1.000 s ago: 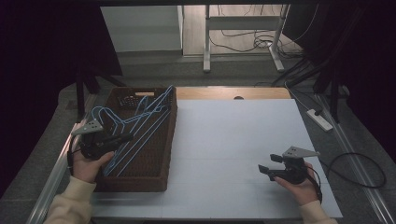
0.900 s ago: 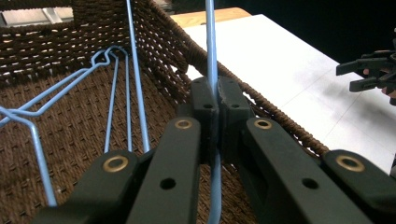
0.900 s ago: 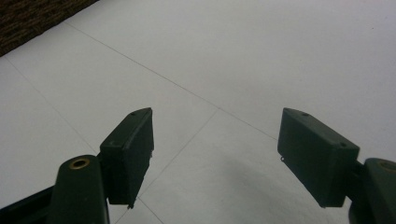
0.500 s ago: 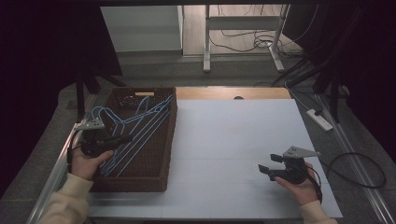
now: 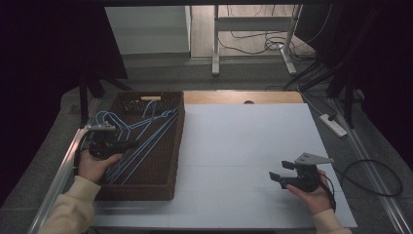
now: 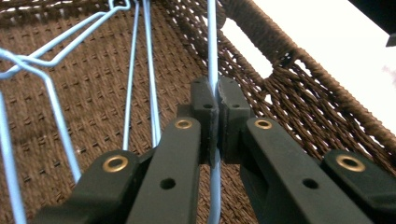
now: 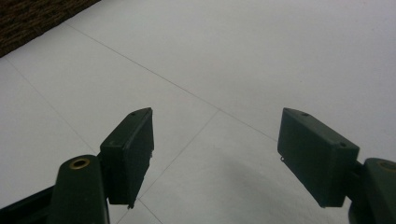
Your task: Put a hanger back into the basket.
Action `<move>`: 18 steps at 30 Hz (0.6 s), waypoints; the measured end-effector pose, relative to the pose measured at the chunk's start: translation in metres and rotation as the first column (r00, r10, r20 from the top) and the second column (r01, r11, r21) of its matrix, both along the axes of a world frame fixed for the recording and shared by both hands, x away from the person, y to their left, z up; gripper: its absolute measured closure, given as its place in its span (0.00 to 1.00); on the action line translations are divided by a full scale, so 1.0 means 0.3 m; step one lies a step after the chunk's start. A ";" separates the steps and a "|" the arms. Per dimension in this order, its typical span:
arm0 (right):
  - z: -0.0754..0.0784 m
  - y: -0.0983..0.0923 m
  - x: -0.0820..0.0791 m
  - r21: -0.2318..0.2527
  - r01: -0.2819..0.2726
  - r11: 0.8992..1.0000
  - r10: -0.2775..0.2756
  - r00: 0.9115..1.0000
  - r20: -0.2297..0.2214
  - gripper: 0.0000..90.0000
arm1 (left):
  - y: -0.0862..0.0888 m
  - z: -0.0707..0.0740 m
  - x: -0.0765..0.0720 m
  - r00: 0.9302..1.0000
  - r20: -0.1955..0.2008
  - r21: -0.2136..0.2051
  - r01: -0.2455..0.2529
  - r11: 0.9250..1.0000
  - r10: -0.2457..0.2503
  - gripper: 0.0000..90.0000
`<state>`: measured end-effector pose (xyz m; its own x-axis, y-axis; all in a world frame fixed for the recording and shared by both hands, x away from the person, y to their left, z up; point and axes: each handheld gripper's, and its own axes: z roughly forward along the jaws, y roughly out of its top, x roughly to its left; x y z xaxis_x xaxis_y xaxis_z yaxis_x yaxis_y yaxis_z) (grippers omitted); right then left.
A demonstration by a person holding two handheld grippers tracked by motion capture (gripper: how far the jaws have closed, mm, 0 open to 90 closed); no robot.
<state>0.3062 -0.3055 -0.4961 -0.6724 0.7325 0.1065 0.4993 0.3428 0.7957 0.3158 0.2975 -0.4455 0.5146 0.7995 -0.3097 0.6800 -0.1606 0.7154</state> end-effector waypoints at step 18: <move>0.001 0.000 -0.001 0.001 -0.001 1.000 0.001 1.000 0.002 0.30 | 0.020 -0.051 0.034 0.976 -0.118 0.208 -0.156 0.966 0.183 0.80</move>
